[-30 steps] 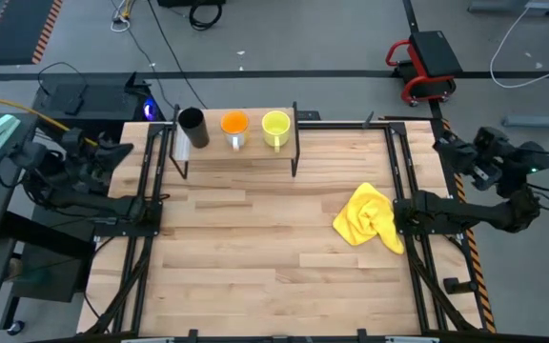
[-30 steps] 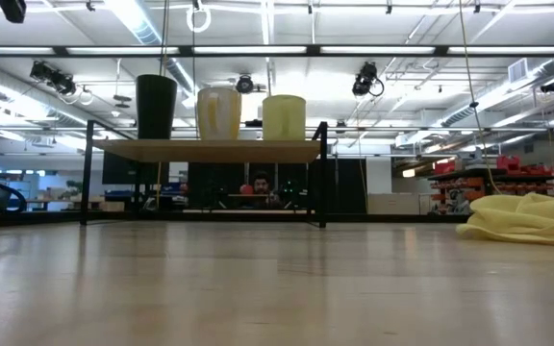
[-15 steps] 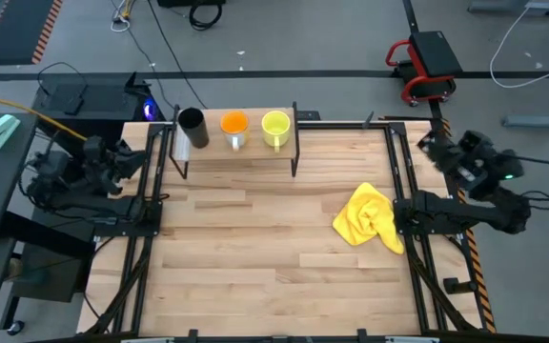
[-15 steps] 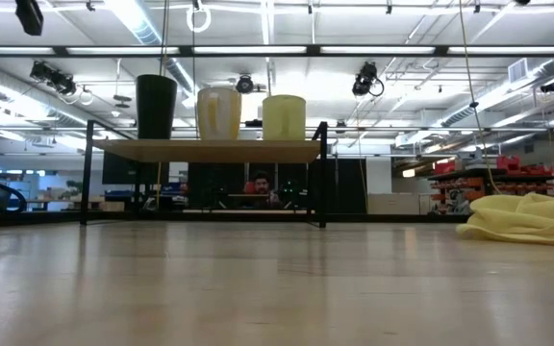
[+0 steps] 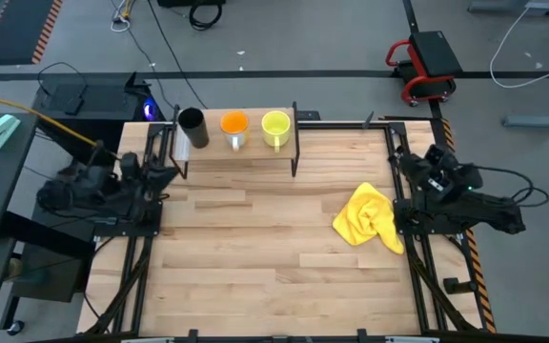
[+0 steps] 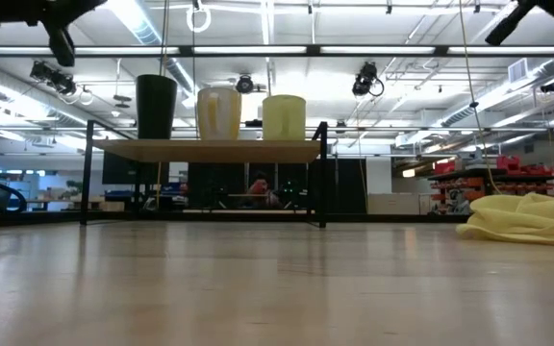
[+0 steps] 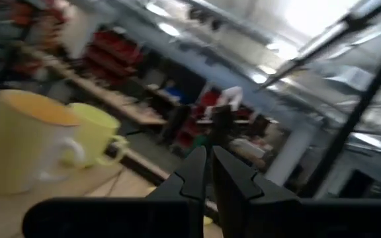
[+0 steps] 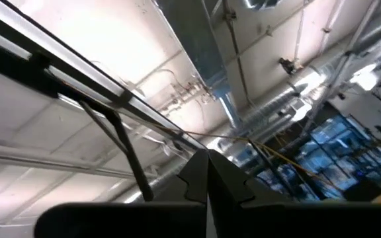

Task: Stack small to large cups/mugs on shelf
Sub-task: Return to Home Position

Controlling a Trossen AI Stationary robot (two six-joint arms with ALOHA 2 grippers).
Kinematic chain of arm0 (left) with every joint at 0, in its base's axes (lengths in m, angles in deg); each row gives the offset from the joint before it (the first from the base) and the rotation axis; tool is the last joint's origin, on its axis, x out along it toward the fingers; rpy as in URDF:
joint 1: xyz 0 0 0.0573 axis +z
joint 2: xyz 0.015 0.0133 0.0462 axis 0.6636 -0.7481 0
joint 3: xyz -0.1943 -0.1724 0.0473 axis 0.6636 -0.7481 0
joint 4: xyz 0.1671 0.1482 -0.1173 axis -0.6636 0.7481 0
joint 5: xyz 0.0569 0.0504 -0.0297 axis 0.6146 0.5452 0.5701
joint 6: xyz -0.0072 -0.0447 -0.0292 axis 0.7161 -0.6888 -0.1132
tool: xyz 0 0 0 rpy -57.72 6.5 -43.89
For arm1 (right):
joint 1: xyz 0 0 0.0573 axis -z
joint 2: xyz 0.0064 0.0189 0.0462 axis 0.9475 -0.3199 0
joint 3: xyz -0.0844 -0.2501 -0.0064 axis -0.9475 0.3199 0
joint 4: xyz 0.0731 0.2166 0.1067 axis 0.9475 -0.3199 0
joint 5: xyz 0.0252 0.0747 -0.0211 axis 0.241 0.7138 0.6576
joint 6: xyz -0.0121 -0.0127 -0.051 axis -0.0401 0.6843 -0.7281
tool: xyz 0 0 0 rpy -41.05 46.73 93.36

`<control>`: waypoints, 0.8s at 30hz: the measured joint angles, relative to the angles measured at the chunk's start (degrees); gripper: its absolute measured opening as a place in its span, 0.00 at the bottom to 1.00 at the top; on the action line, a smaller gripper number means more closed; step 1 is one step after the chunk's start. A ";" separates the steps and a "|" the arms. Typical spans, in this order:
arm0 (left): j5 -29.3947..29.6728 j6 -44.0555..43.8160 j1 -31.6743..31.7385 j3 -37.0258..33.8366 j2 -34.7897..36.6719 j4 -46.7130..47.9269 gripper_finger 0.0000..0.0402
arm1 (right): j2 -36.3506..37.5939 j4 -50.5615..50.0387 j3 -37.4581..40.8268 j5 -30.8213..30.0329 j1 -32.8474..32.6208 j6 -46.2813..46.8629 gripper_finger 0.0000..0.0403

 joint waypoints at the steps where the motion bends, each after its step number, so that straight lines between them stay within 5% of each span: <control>1: -1.42 0.63 0.00 -1.51 0.00 -2.53 0.07 | 0.00 2.26 1.10 0.35 0.00 0.61 0.03; 9: -16.22 4.64 -0.02 -13.16 0.02 -20.75 0.09 | 0.00 10.94 7.33 3.37 -0.01 4.93 0.03; 14: -19.05 3.43 -0.09 -19.69 0.00 -27.08 0.10 | 0.00 10.95 7.52 6.08 -0.02 4.65 0.03; 24: -21.15 6.04 -0.13 -19.54 -0.02 -26.88 0.07 | 0.00 1.05 7.49 7.51 0.00 1.60 0.03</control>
